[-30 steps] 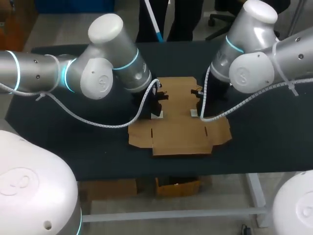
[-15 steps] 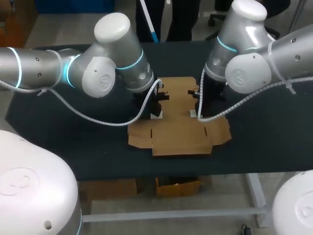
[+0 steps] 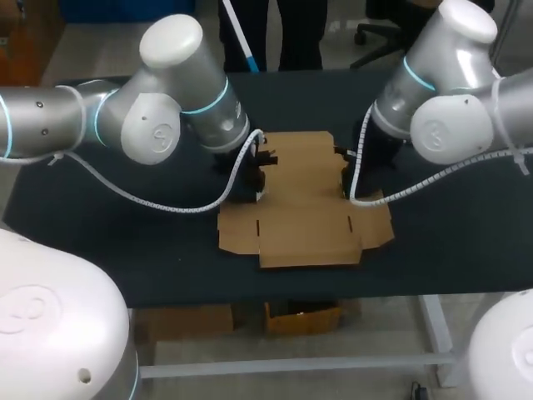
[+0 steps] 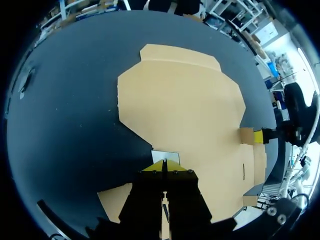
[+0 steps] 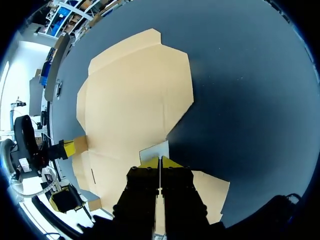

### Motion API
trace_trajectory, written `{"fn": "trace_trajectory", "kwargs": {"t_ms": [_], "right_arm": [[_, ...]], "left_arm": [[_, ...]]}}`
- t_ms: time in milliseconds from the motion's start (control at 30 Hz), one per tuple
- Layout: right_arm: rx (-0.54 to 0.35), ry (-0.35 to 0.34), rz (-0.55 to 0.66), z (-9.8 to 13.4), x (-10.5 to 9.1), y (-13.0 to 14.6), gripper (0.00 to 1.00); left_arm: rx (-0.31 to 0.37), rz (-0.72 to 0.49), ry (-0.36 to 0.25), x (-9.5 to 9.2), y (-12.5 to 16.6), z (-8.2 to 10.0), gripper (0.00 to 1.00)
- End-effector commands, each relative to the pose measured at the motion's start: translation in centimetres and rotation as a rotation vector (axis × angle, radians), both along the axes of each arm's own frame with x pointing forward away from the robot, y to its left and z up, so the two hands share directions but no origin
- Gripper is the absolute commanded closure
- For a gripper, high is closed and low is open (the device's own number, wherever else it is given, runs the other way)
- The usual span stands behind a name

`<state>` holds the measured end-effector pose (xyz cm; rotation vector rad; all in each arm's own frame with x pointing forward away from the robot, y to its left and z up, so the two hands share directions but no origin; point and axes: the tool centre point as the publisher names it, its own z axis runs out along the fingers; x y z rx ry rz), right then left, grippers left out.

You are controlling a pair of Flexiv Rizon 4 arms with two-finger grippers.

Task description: Assemble the packaging by folding the flat box into shape, placing the metal phone stand inside, and closing the box properly

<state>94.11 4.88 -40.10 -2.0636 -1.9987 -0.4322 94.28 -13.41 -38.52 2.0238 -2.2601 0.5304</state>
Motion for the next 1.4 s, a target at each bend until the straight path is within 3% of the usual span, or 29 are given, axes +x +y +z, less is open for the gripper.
{"fn": "trace_trajectory", "kwargs": {"t_ms": [33, 367, 567, 633, 733, 933, 1033, 1167, 1233, 1333, 1400], "right_arm": [[0.100, -0.017, 0.016, 1.1, -0.4, -1.8, 1.00], [0.257, -0.063, 0.084, 2.8, 0.4, -4.3, 1.00], [0.296, -0.071, 0.098, 3.4, 0.8, -5.3, 1.00], [0.307, -0.077, 0.103, 3.7, 0.8, -5.4, 1.00], [0.313, -0.082, 0.104, 4.0, 0.9, -5.8, 1.00], [0.350, -0.095, 0.123, 4.5, 1.4, -6.5, 1.00], [0.367, -0.096, 0.133, 4.6, 1.6, -6.7, 0.91], [0.389, -0.100, 0.147, 4.9, 1.9, -7.0, 0.73], [0.401, -0.103, 0.149, 4.9, 2.1, -7.2, 0.70], [0.415, -0.104, 0.151, 5.0, 2.3, -7.5, 0.65], [0.432, -0.106, 0.153, 5.1, 2.6, -7.5, 0.55]], "left_arm": [[-0.018, -0.010, -0.002, -0.3, 1.1, 0.9, 1.00], [-0.056, -0.025, -0.001, 0.4, 3.0, 2.2, 1.00], [-0.077, -0.031, 0.000, 0.9, 4.1, 2.7, 1.00], [-0.084, -0.032, 0.001, 1.0, 4.4, 3.0, 0.95], [-0.089, -0.030, -0.001, 1.1, 4.9, 3.3, 0.97], [-0.111, -0.039, 0.003, 1.3, 5.8, 3.9, 0.91], [-0.120, -0.045, 0.005, 1.5, 6.1, 4.1, 0.82], [-0.130, -0.048, 0.005, 1.7, 6.7, 4.4, 0.58], [-0.141, -0.050, 0.004, 1.8, 7.0, 4.5, 0.51], [-0.148, -0.048, 0.002, 1.8, 7.2, 4.8, 0.18], [-0.149, -0.047, 0.001, 1.9, 7.3, 5.0, 0.00]]}}
